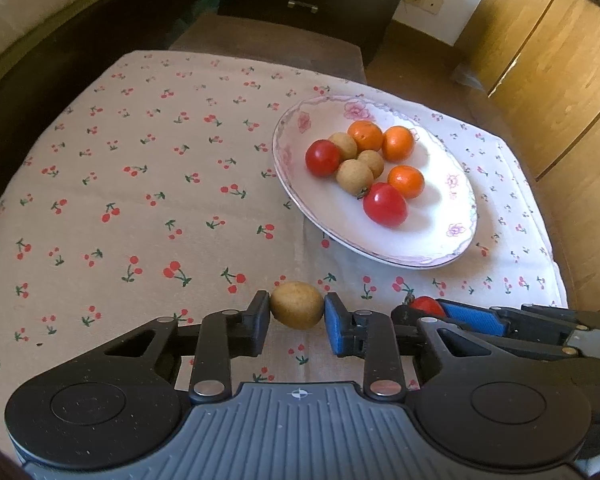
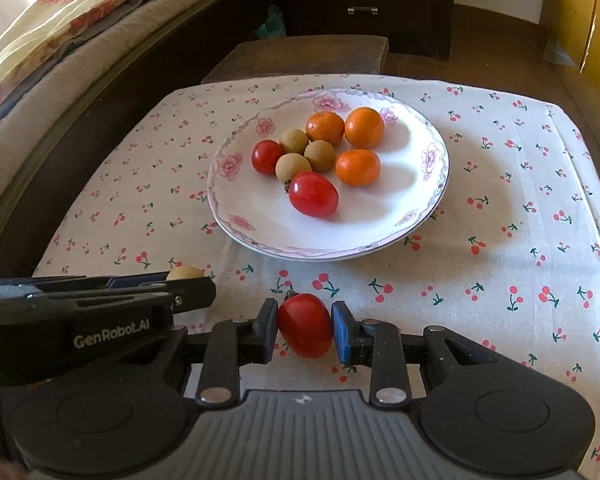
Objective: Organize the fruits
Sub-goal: 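Lift and carry the kiwi with the left tool while the right tool carries the tomato to the bowl, then release the tomato into the bowl with the right tool while the left tool drops the kiwi in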
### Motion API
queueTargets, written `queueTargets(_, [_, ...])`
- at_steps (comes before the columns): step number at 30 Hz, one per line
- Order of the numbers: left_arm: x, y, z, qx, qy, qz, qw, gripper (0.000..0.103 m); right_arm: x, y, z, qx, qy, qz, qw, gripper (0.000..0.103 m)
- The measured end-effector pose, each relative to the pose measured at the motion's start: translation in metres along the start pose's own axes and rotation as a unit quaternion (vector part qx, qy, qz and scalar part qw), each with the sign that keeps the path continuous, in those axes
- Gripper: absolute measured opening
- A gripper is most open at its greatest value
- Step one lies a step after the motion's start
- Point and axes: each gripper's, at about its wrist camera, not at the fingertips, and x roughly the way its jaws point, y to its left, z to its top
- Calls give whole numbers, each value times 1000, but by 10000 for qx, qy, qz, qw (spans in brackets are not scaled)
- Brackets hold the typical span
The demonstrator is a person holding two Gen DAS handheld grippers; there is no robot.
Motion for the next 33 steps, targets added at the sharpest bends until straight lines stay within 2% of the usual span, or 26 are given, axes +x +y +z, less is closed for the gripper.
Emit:
queueTargets(10, [-16,-9,9,35,-260,-179,9995,37,-16,-6,9,147,-253,57,9996,31])
queueTargets(22, [-10,-24,38,107,-431,-306,9985,36,-18,-20,35,321,-489,-18,9983,31])
queueTargets(33, [11,-28,47,115,-293,-235,9992,36,2,-31,46,464,-483,-123,9977,31])
